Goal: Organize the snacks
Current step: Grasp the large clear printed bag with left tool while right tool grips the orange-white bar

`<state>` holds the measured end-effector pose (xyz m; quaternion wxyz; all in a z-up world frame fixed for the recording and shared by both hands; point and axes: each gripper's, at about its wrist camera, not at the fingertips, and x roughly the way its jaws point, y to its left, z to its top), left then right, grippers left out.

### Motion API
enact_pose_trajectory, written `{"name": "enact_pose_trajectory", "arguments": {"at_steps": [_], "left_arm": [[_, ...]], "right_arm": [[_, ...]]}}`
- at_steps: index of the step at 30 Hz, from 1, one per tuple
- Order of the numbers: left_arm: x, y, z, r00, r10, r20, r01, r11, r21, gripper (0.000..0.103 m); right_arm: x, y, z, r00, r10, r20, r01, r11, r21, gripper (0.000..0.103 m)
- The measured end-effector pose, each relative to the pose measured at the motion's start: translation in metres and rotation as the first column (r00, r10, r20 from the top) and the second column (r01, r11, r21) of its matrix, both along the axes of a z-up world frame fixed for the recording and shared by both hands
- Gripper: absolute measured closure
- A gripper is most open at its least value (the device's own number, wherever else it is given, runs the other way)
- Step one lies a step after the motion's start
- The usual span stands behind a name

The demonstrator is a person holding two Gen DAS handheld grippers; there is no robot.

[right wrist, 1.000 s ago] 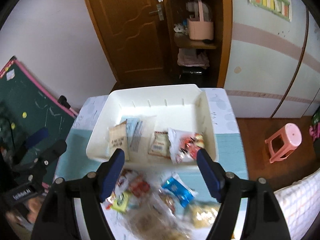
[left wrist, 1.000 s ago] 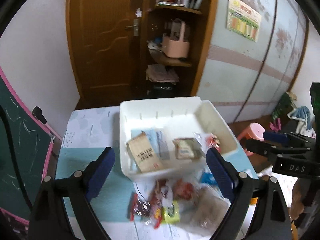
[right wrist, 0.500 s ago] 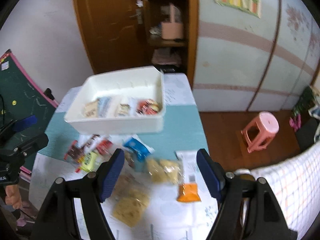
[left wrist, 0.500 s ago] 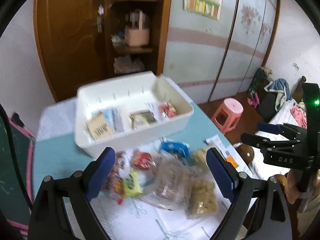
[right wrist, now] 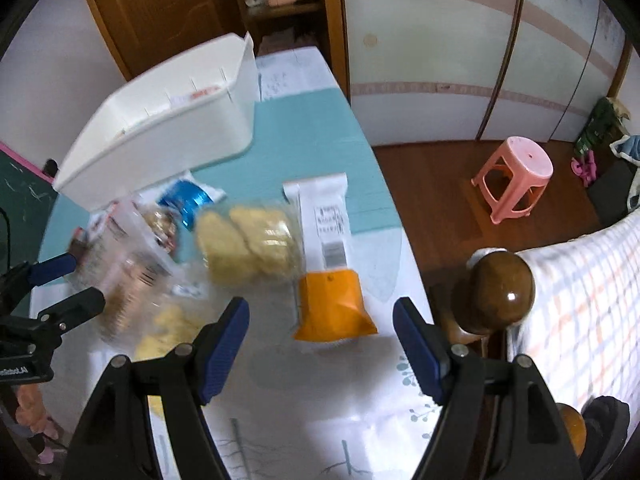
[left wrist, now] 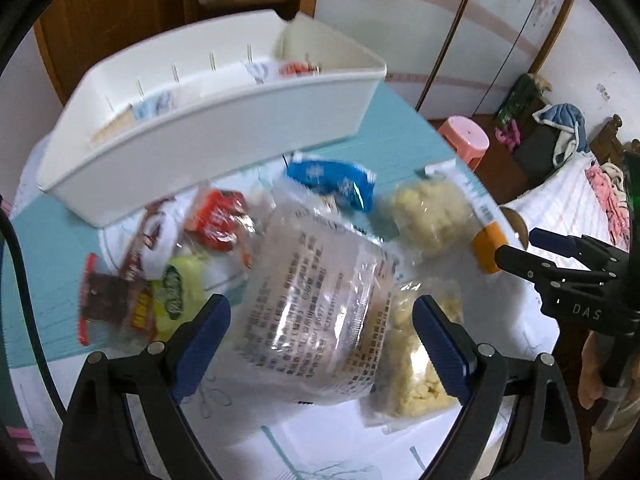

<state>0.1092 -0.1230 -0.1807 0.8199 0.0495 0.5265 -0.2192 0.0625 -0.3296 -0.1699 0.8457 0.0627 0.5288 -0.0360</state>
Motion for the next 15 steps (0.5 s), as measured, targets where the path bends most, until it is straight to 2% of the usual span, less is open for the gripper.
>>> {"name": "enact_pose_trajectory", "arguments": {"at_steps": [4, 8, 15], "left_arm": [[0.002, -0.008, -0.016, 1.0, 0.014, -0.009, -0.014, 0.999, 0.05, 0.011], [0.008, -0.007, -0.031, 0.998, 0.056, -0.043, -0.053, 0.997, 0.059, 0.011], [0.011, 0.007, -0.046, 0.991, 0.107, -0.081, -0.107, 0.994, 0.017, 0.011]], "right_arm": [[0.004, 0.003, -0.011, 1.0, 0.008, -0.012, -0.008, 1.0, -0.026, 0.029], [0.007, 0.001, -0.017, 1.0, 0.012, -0.018, -0.012, 1.0, -0.026, 0.031], [0.018, 0.004, -0.028, 0.999, 0.018, -0.038, -0.019, 0.999, -0.038, 0.04]]}}
